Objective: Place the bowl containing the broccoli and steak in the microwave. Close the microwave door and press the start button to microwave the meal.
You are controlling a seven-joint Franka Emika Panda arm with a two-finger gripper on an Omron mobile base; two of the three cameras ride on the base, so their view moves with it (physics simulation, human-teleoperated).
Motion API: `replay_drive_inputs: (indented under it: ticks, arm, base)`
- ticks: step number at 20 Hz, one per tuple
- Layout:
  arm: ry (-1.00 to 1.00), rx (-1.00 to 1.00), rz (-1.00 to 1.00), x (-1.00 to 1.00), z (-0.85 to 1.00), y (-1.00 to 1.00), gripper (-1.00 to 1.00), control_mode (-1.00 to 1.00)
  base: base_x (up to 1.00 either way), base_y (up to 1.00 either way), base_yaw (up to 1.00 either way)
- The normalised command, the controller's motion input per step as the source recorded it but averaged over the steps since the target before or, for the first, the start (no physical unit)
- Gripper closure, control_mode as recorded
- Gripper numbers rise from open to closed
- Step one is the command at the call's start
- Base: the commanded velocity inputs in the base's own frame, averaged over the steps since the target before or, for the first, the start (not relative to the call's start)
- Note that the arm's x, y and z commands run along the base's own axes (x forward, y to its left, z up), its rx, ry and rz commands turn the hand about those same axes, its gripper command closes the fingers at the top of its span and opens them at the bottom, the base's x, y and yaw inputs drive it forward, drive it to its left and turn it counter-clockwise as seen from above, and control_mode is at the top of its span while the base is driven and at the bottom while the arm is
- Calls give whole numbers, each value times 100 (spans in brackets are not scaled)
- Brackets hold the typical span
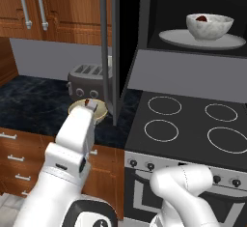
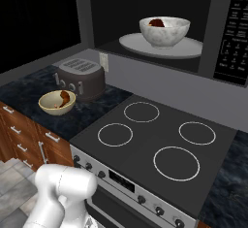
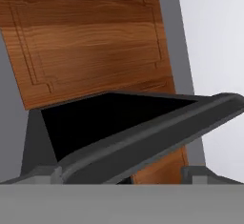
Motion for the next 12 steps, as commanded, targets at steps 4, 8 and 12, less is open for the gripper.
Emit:
replay_drive_inputs:
  ticks: [4,8,12]
  arm:
    - [-1,0,-15,27,0,21,-100,-100]
    - [0,0,-18,35,0,46,-100,-100]
    - [0,0,-16,41,-1,54,-100,-100]
  base:
    - [0,0,0]
    - [0,0,0]
    - [0,0,0]
